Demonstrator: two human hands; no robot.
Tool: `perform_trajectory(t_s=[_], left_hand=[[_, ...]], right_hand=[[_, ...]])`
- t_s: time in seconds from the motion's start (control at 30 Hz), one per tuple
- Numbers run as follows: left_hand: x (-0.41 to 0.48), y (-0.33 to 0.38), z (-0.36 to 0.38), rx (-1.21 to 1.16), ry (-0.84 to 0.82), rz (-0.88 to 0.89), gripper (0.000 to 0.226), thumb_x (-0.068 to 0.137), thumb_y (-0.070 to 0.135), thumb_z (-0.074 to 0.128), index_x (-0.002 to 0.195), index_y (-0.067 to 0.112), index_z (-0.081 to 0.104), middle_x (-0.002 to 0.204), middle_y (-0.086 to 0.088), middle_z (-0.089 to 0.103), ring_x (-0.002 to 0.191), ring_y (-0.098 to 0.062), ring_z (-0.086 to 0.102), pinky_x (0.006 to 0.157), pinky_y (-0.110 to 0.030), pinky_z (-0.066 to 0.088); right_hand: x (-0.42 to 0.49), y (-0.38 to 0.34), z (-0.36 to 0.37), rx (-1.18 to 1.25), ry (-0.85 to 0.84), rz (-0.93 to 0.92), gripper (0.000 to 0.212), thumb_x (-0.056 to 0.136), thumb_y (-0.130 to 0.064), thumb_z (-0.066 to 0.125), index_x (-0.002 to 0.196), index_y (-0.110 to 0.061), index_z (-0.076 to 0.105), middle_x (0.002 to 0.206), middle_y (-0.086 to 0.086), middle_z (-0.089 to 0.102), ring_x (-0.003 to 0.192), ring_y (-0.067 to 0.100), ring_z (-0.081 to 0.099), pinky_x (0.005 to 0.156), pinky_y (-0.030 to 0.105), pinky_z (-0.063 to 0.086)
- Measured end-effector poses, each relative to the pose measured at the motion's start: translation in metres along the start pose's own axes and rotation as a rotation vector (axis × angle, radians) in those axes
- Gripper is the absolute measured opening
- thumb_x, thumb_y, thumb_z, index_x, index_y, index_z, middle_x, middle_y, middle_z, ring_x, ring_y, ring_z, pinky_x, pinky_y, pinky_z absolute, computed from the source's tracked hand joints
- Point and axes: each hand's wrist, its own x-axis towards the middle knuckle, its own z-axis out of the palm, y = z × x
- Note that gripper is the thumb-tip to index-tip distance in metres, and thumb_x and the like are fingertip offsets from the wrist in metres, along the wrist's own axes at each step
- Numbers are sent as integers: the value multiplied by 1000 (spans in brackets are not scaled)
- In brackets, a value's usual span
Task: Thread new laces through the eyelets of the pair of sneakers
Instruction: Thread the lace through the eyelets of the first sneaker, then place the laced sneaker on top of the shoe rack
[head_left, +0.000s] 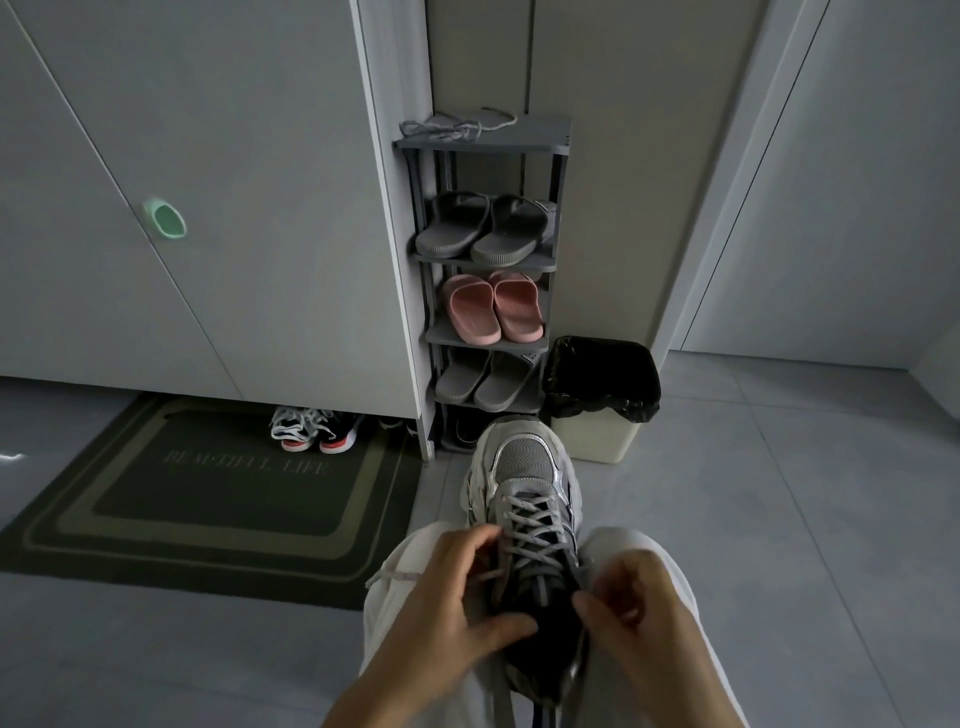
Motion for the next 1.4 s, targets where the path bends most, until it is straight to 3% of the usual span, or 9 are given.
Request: perform_trajectory(t_s=[0.13, 0.3, 0.4, 0.6, 0.97, 1.1, 1.2, 1.3, 1.4], left_hand=[[3, -9, 26, 313, -100, -47, 102, 76, 32, 69, 141, 37, -8, 135, 12, 27, 118, 2, 38, 97, -10, 31], [21, -13, 39, 250, -4, -104, 73, 93, 24, 41, 141, 32, -15, 150, -4, 14, 123, -12, 44, 97, -14, 37], [36, -6, 36, 199, 85, -34, 60, 86, 40, 24, 142, 37, 2, 147, -9, 26, 114, -18, 55, 88, -13, 39], [94, -10, 31, 217, 229, 82, 53, 88, 29, 28, 140, 25, 21, 143, -12, 36, 125, -25, 47, 101, -31, 42], [267, 27, -32, 85, 302, 397, 53, 88, 48, 42, 132, 20, 35, 129, 6, 43, 116, 2, 42, 94, -1, 34], [381, 50, -103, -65, 467, 529, 51, 89, 48, 43, 116, 6, 54, 104, -3, 58, 84, -2, 56, 76, -2, 40], [488, 40, -159, 378, 557, 282, 43, 87, 41, 52, 119, 12, 54, 118, -11, 53, 104, -20, 53, 91, -22, 40], [549, 19, -186, 833, 132, -184, 69, 82, 52, 55, 138, 18, 32, 141, -21, 31, 130, -38, 29, 107, -42, 27], [559, 4, -184, 802, -44, -258, 56, 88, 36, 54, 135, 13, 38, 140, -22, 35, 125, -39, 38, 101, -38, 34]], right_hand=[[15, 6, 16, -573, -52, -205, 83, 47, -42, 64, 123, -15, 49, 102, 9, 65, 83, 22, 65, 69, 27, 51], [29, -3, 28, -484, 21, -203, 57, 67, -30, 45, 122, -15, 46, 104, 4, 71, 81, 15, 71, 63, 19, 52], [42, -17, 27, -443, 73, -183, 50, 71, -29, 43, 115, -11, 59, 97, 5, 73, 77, 19, 71, 57, 21, 52], [93, -32, 23, -351, 138, -217, 46, 87, -10, 52, 133, -12, 46, 123, 7, 61, 110, 25, 59, 86, 31, 47], [253, -100, -12, -273, 428, -294, 31, 89, -14, 50, 120, -12, 57, 96, 13, 70, 84, 32, 65, 64, 28, 38], [338, -159, -50, -202, 519, -354, 33, 87, -31, 43, 114, -19, 57, 98, 16, 68, 90, 38, 61, 72, 40, 47], [403, -196, -72, -261, 551, -365, 27, 85, -32, 40, 98, -16, 57, 96, 16, 64, 90, 38, 57, 68, 35, 38], [454, -231, -83, -293, 503, -329, 16, 87, -26, 41, 87, -15, 53, 84, 12, 55, 87, 38, 55, 65, 32, 32], [499, -257, -79, -331, 387, -278, 15, 87, -25, 42, 86, -13, 50, 92, 18, 60, 87, 38, 56, 65, 33, 33]])
